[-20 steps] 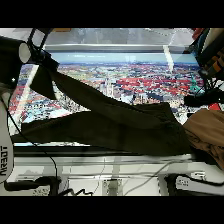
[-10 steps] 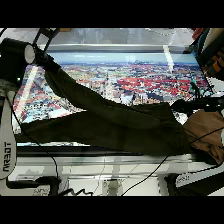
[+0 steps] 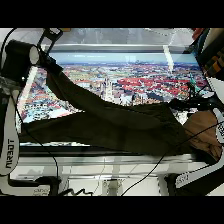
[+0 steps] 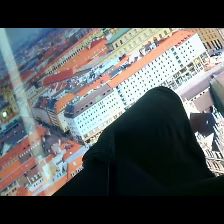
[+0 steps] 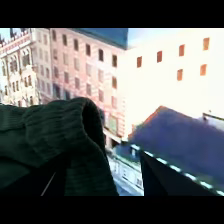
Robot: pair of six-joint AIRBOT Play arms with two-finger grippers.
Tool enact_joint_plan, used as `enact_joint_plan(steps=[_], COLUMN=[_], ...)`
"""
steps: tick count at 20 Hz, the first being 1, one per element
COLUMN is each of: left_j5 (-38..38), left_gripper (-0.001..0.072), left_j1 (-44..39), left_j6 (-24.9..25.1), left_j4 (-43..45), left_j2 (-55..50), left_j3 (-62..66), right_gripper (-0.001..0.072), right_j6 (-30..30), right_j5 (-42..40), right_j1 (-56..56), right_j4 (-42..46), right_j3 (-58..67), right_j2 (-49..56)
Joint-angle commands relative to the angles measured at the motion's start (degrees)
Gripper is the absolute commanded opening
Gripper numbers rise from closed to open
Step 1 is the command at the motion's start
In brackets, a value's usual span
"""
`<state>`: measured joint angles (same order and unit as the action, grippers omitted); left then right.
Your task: Fold the clothes and pants, and hang the long-sleeved shirts on hangers.
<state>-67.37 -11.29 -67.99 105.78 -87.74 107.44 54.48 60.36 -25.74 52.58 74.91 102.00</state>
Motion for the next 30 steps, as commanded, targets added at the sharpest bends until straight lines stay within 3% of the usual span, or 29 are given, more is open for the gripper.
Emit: enact_joint_plan(steps=[1,5,6,8,9,10,16,20,24,30], left_j5=[0.0,0.0,0.0,0.1,0.1,0.0,0.0,-0.3,-7.0,-4.7], left_gripper=[0.0026,0.0026,0.0026,0.0026,0.0026,0.0026,0.0026,0.0026,0.0025,0.0026], left_j1=[-0.5,-0.9,-0.9,-0.9,-0.9,-0.8,-0.8,-0.7,0.2,2.9], left_j6=[-0.1,-0.1,-0.1,-0.1,-0.1,-0.1,-0.1,-0.1,-0.1,-0.1], left_j4=[-0.2,-0.4,-0.3,-0.3,0.3,1.4,9.5,9.8,9.6,-0.7], left_j2=[-0.6,-1.2,-1.1,-1.1,-1.1,-1.1,-0.7,-0.4,-0.3,-5.2], left_j3=[0.0,0.0,0.0,0.0,0.0,0.0,0.0,0.0,0.0,-0.1], right_gripper=[0.0486,0.0474,0.0416,0.0126,0.0046,0.0029,0.0023,0.0023,0.0023,0.0023], right_j6=[-1.1,-5.8,-7.6,-9.0,-9.0,-8.9,-4.7,-2.3,1.2,2.1], right_j5=[3.5,13.3,14.1,12.2,10.6,10.4,9.8,2.3,-4.8,-6.2], right_j1=[0.2,1.7,2.4,3.7,4.0,4.1,2.6,0.9,-1.7,-2.1], right_j4=[-2.4,-3.5,-3.4,-3.5,-3.5,-3.6,-3.2,-2.8,-2.3,-0.9], right_j3=[0.0,0.0,0.0,0.0,0.0,0.4,8.8,11.3,11.3,11.2], right_j2=[1.5,3.4,3.5,3.3,3.0,2.9,0.8,-3.6,-6.9,-6.9])
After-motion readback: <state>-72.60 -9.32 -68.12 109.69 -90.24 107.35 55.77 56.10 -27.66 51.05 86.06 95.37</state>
